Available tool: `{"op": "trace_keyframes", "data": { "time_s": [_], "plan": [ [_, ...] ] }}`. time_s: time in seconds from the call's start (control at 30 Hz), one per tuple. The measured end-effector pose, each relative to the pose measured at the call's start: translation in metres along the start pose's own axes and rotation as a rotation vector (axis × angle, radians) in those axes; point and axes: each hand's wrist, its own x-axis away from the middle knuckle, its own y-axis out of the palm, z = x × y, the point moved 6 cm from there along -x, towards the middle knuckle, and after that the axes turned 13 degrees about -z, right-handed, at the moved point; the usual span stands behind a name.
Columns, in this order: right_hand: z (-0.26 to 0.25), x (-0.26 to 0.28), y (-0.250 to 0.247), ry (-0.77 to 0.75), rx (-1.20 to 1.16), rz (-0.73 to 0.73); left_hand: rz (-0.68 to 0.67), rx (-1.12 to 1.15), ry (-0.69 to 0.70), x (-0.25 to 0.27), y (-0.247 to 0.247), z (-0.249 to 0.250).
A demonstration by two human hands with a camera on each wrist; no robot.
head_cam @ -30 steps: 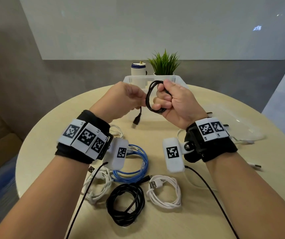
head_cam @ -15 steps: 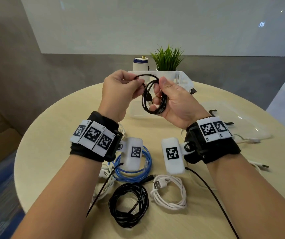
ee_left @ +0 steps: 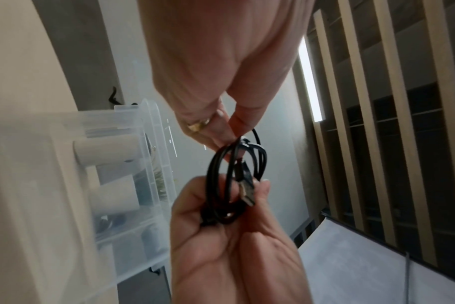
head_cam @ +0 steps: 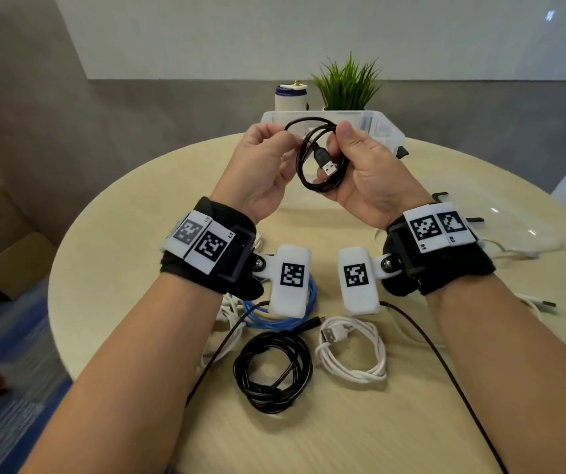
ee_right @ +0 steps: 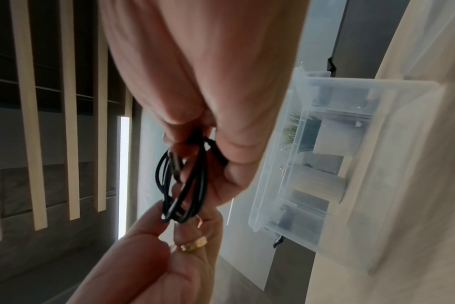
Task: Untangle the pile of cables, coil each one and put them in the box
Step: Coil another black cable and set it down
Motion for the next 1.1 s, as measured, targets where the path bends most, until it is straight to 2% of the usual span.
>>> {"op": "trace_keyframes", "data": {
  "time_s": [0.1,0.23,0.33,0.47,0.67,0.8,0.93,1.1],
  "plan": [
    [0.000,0.001,-0.001,-0.006,0.012,0.011,-0.037,0.056,-0.089,0.006,0.005,-0.005],
    [-0.003,0.003,-0.005,-0.015,0.081,0.028,-0.183,0.003,-0.188,0.010,0.010,-0.012],
    [-0.005,0.005,-0.009,-0.028,0.149,0.067,-0.224,-0.049,-0.228,0.012,0.008,-0.015],
    [-0.003,0.007,-0.015,-0.025,0.208,0.152,-0.245,-0.001,-0.248,0.012,0.005,-0.012],
    [-0.003,0.010,-0.014,0.000,0.277,0.164,-0.201,-0.102,-0.186,0.013,0.006,-0.011],
    [0.000,0.013,-0.014,0.050,0.204,0.108,-0.154,-0.110,-0.165,0.011,0.001,-0.010],
    [0.002,0.014,-0.016,0.051,0.186,0.136,-0.121,-0.166,-0.141,0.012,-0.001,-0.010],
    [0.002,0.013,-0.015,0.048,0.237,0.109,-0.126,-0.226,-0.159,0.009,-0.005,-0.011]
  ]
}}
